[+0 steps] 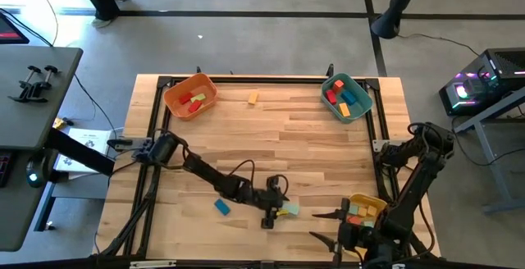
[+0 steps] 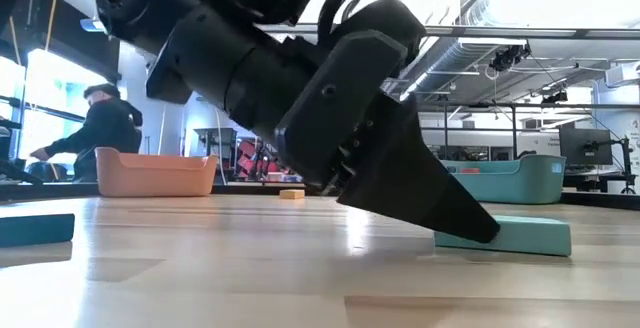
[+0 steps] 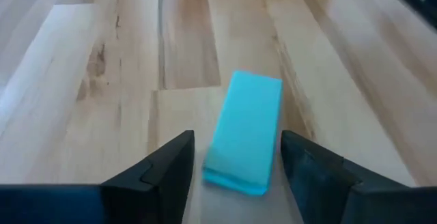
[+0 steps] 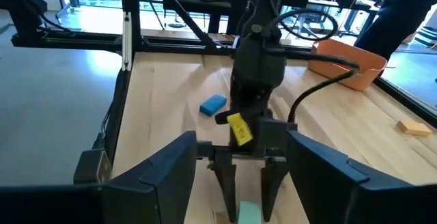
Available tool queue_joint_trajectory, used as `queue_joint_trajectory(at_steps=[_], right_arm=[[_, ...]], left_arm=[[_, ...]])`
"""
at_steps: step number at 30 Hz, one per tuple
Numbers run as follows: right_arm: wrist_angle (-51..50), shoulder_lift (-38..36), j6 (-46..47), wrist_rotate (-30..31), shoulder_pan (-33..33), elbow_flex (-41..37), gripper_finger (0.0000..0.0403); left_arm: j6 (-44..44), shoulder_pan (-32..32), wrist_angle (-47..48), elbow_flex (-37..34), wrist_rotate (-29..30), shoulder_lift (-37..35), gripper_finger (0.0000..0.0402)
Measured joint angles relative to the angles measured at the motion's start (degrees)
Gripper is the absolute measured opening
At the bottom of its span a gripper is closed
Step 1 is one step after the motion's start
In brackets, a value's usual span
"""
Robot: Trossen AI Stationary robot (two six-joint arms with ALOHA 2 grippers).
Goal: Sort blocks by size
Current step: Put the thin light blue rectangular block into the orange bin
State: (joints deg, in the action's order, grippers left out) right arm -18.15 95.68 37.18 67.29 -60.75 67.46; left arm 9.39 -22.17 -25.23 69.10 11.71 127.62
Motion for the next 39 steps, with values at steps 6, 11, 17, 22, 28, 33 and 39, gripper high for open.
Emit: queue_joint_trajectory(at_steps=[6,11,17,22,28,33,39], right_arm=[[-0.07,0.02,0.19,-0.17,0.0,-0.02,0.0218],[-0.11,0.02,0.32,-2.12,-0.15,-0.02,0.0218],[-0.4,0.04,0.34,-2.48,0.06,-0.48,0.0218],[-0.62,0.07,0.02,-2.42,2.53,-2.89,0.0218],[-2.36,0.07,0.3,-8.68,11.15,-7.98,0.0218],[-2.5,0.07,0.19,-16.9,19.18,-12.25,0.0218],[-2.89,-0.05,-8.05,-19.65,26.92,-12.92,0.0218]], left_arm=[[3.67,-1.48,-6.69,0.11,1.98,3.69,0.016],[4.11,-2.77,-4.04,0.14,6.73,2.43,0.0105],[7.38,-2.18,8.82,-0.07,14.39,-9.84,0.0094],[7.05,0.32,39.02,0.09,31.77,-26.58,0.0094],[20.79,17.62,75.42,-0.07,35.34,-37.41,0.0094],[23.28,32.55,86.48,-0.09,30.02,-39.44,0.0094],[20.79,44.55,88.1,-0.11,27.95,-39.4,0.0094]])
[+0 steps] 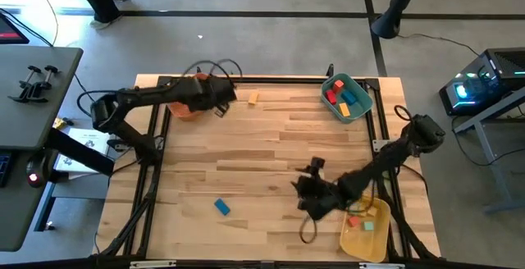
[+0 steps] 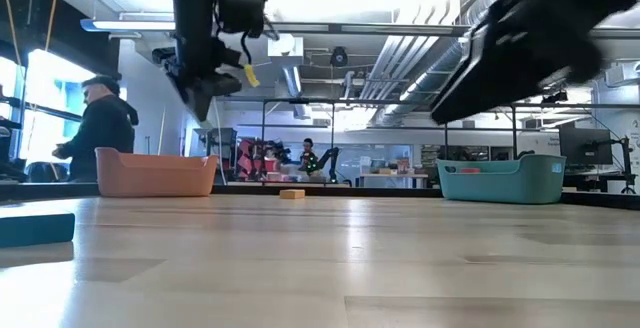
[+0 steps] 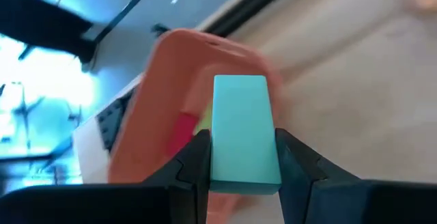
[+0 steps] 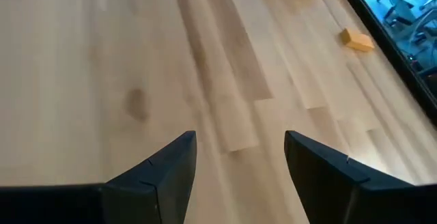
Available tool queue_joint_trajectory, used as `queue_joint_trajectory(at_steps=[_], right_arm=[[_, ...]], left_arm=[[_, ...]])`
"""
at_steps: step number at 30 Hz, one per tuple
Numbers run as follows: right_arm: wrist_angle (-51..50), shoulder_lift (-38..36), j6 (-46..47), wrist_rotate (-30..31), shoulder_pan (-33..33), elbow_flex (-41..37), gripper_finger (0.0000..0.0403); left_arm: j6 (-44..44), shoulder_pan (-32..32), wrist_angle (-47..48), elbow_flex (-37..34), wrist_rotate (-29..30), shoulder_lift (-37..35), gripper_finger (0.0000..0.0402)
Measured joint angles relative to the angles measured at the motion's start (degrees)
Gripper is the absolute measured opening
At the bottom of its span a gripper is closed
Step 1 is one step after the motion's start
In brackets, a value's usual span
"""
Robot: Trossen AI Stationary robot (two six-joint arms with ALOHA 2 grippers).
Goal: Sort blocks by size
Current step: Put the thin light blue rectangular block into the orange bin
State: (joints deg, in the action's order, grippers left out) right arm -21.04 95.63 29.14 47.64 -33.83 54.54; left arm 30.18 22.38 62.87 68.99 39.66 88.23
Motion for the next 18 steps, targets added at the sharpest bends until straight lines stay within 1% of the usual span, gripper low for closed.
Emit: queue_joint_trajectory(at_steps=[3,5,7,10,14,16,18], right_arm=[[-0.13,-0.08,-6.36,-4.41,5.26,0.0,0.0218],[-0.29,-0.08,-10.64,-7.5,8.94,0.0,0.0218],[-0.28,-0.08,-14.66,-7.9,12.35,0.0,0.0218],[0.2,-0.08,-20.24,-6.67,17.15,0.0,0.0218],[2.49,-0.08,-26.2,-6.48,22.99,0.0,0.0218],[4.35,-0.09,-28.24,-8.23,25.55,0.0,0.0218],[6.69,-0.1,-30.16,-10.95,27.94,0.0,0.0218]], left_arm=[[-1.7,4.21,-0.08,-0.08,-0.22,-0.02,0.0094],[-2.92,6.23,-0.92,-1.43,-0.4,-0.05,0.0094],[-3.93,8.48,-2.39,-3.98,-0.76,-0.02,0.0099],[-5.49,11.37,-10.55,-9.82,-0.89,-0.02,0.0107],[-9.64,13.03,-24.63,-18.15,-5.54,0.02,0.0108],[-11.32,13.77,-30.19,-21.04,-6.54,0.02,0.0109],[-12.75,14.47,-32.04,-22.41,-7.56,0.02,0.0116]])
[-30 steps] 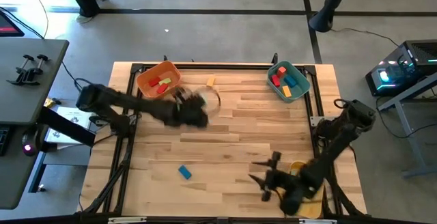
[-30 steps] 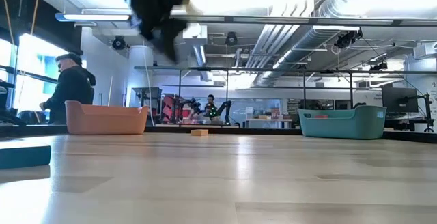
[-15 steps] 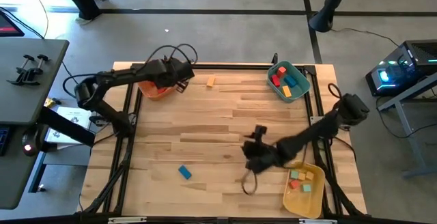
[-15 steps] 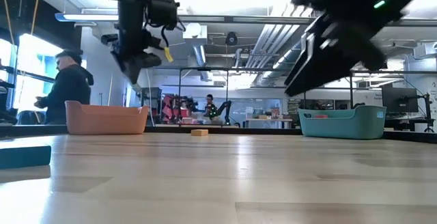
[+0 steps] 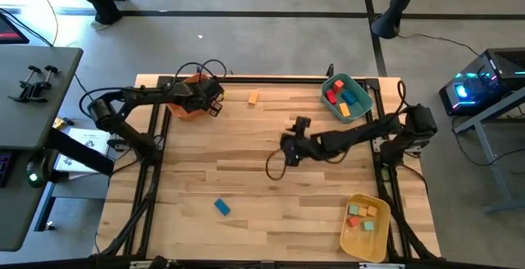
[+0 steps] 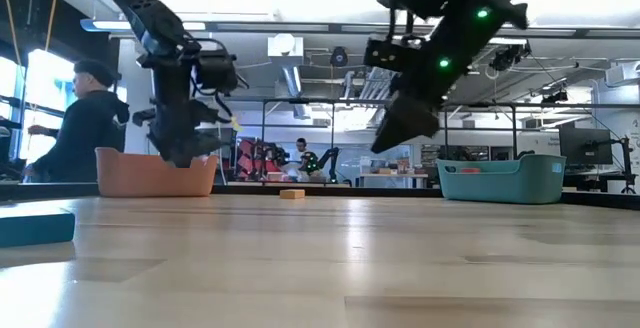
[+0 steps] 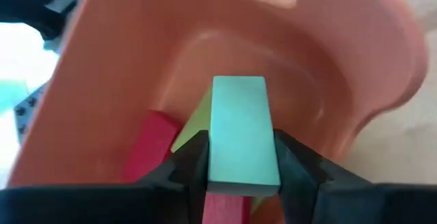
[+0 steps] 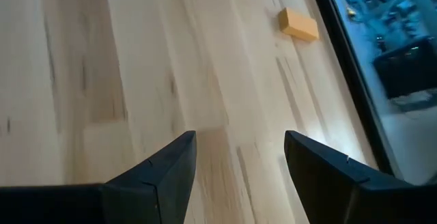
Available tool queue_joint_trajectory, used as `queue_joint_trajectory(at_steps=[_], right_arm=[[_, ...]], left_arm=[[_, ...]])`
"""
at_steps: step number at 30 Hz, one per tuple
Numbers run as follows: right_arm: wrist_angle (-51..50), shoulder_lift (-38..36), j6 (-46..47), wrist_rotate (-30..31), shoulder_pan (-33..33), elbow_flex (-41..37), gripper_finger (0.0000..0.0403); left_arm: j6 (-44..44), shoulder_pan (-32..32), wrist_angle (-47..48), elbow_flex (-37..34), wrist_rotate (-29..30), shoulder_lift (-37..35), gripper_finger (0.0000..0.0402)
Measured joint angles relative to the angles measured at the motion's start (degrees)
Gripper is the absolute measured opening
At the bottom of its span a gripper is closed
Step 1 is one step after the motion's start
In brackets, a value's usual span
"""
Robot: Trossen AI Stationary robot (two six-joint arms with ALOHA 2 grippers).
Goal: Sort blocks by size
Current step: Put the thin light blue rectangular block into the orange bin, then put the thin yellow rectangular block into the orange bin
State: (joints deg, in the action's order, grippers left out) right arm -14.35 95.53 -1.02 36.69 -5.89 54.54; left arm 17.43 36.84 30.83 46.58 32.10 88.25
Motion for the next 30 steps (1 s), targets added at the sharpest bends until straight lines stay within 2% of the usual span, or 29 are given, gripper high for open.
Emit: queue_joint_trajectory(at_steps=[3,7,11,15,17,21,22,25,30], right_arm=[[4.03,0.0,-1.59,-4.32,2.86,0.0,0.0218],[9.01,-0.02,-1.82,-8.51,5.21,0.0,0.0218],[14.02,0.53,-0.28,-11.83,7.57,0.0,0.0218],[21.86,4.44,1.09,-13.25,9.79,0.02,0.0218],[28.26,7.36,1.03,-13.73,10.75,0.02,0.0218],[39.27,14.22,-0.11,-22.1,14.17,0.75,0.0218],[40.61,15.82,0.0,-22.3,15.34,1.75,0.0218],[40.7,19.52,3.79,-21.73,19.52,7.0,0.0218],[30.89,27.32,8.33,-27.86,25.13,19.51,0.0215]], left_arm=[[-0.57,1.47,1.17,-0.43,-2.88,-0.42,0.0144],[-0.89,3.16,5.58,-0.5,-8.15,-3.33,0.02],[-2.14,3.82,9.71,-0.5,-11.64,-9.6,0.024],[-2.17,2.7,8.88,-1.14,-11.25,-18.3,0.0249],[-2.16,1.1,6.98,-2.33,-11.02,-22.91,0.025],[-1.2,-4.28,0.35,-6.32,-10.88,-31.64,0.025],[-1.04,-6.06,-2.11,-7.82,-10.9,-33.47,0.025],[0.28,-12.45,-10.67,-13.04,-11.28,-37.82,0.025],[4.19,-23.97,-26.42,-21.83,-11.49,-40.29,0.025]])
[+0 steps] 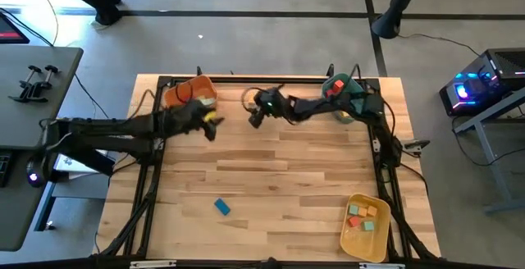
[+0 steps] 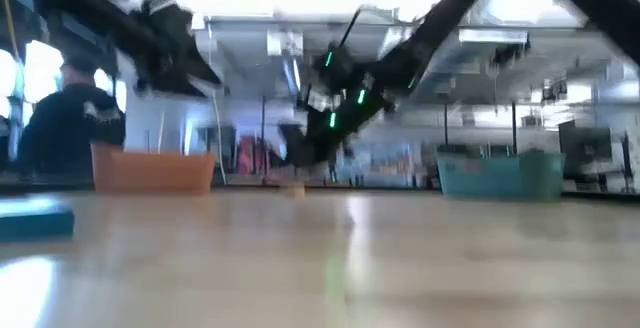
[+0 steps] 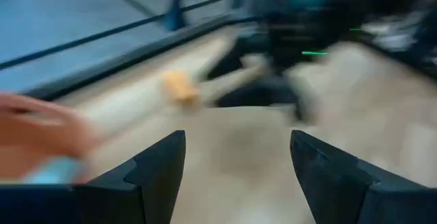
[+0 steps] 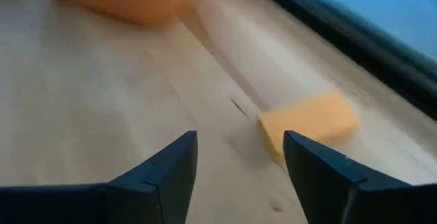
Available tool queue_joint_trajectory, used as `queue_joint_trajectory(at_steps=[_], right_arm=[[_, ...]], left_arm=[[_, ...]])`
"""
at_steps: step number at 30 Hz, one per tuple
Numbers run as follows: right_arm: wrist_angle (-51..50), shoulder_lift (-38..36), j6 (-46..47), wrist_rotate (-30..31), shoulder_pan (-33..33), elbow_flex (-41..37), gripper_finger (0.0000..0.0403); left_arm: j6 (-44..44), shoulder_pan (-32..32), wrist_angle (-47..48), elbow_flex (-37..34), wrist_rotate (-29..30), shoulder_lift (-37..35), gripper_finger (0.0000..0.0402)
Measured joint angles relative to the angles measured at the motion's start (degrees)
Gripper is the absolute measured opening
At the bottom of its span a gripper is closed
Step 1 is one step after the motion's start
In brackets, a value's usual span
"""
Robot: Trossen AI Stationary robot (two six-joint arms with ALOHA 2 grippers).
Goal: Sort blocks by size
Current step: Put the thin yellow rectangular block into the orange bin
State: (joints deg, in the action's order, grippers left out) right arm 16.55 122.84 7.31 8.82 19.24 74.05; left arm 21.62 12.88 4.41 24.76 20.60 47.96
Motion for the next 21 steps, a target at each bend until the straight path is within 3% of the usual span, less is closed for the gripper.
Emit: queue_joint_trajectory(at_steps=[6,11,15,18,21], right_arm=[[-21.25,1.31,-3.33,1.94,-0.95,13.22,0.0151],[-37.73,-0.53,-7.49,9.44,-3.25,15.6,0.0064],[-42.36,-9.01,-4.87,16.26,-9.46,4.68,0.0008],[-40.67,-16.87,2.32,20.22,-14.94,-9.24,0.0015],[-32.06,-25.62,10.32,21.67,-20.27,-19.8,0.0024]], left_arm=[[3.85,-11.93,-14.94,-5.69,5.48,2.26,0.0245],[3.81,-17.42,-19.54,-6.19,12.98,6.15,0.0241],[3.38,-16.98,-26.72,-6.1,15.98,12.38,0.0241],[0.59,-14.51,-33.75,-5.18,14.5,19.44,0.0241],[-0.22,-11.1,-35.27,-1.89,13.83,27.44,0.0241]])
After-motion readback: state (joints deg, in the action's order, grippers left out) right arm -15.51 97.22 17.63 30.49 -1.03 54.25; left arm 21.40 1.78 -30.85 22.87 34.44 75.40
